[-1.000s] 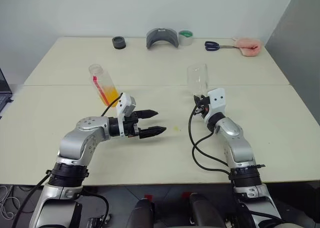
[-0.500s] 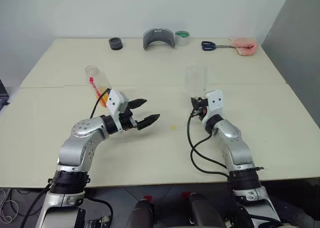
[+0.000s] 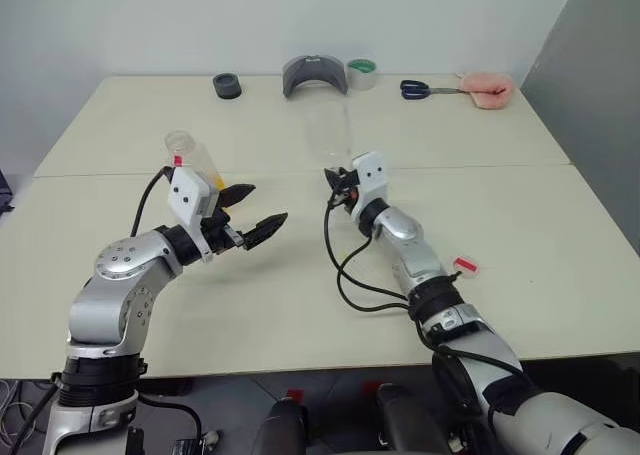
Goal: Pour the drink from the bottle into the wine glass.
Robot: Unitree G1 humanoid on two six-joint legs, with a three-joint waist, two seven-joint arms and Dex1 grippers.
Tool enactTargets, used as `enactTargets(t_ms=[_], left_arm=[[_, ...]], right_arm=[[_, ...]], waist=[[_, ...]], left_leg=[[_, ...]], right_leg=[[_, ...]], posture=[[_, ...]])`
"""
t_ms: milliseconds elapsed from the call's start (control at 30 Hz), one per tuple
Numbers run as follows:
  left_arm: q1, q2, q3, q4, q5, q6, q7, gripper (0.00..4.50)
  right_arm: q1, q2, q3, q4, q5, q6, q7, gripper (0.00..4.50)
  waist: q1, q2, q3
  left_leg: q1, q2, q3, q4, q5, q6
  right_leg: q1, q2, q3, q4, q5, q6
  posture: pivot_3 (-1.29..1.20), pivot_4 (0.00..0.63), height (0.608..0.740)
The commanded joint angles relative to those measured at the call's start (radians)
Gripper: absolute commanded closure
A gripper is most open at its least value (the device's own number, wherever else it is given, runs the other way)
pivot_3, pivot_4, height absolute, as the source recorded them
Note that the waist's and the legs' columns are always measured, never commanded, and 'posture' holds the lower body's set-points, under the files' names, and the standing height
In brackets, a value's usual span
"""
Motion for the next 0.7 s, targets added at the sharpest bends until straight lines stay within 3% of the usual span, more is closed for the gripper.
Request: enactTargets(t_ms=[33, 400, 700], left_arm=[[0.007, 0.018, 0.038, -0.055, -0.021, 0.005, 0.015, 0.00], [-0.005, 0.028, 0.045, -0.108, -0.063, 0.066, 0.043, 0.00], [-0.045, 0.023, 0.026, -0.112, -0.066, 0.089, 0.041, 0.00]], right_arm=[[-0.027, 0.017, -0.023, 0.047, 0.025, -0.077, 0.024, 4.23], [0.018, 0.015, -0.024, 0.067, 0.020, -0.119, 0.060, 4.23], [0.092, 0.002, -0.019, -0.017, 0.023, -0.107, 0.070, 1.12]], waist=[[0.001, 0.000, 0.000], [0.000, 0.000, 0.000], [0.000, 0.000, 0.000]], left_leg=[[0.000, 0.000, 0.000, 0.000, 0.000, 0.000], [0.000, 0.000, 0.000, 0.000, 0.000, 0.000], [0.000, 0.000, 0.000, 0.000, 0.000, 0.000]], right_leg=[[0.000, 0.000, 0.000, 0.000, 0.000, 0.000], [0.000, 0.000, 0.000, 0.000, 0.000, 0.000], [0.000, 0.000, 0.000, 0.000, 0.000, 0.000]], posture=[[0.00, 0.150, 0.740], [0.00, 0.150, 0.740], [0.00, 0.150, 0.740]])
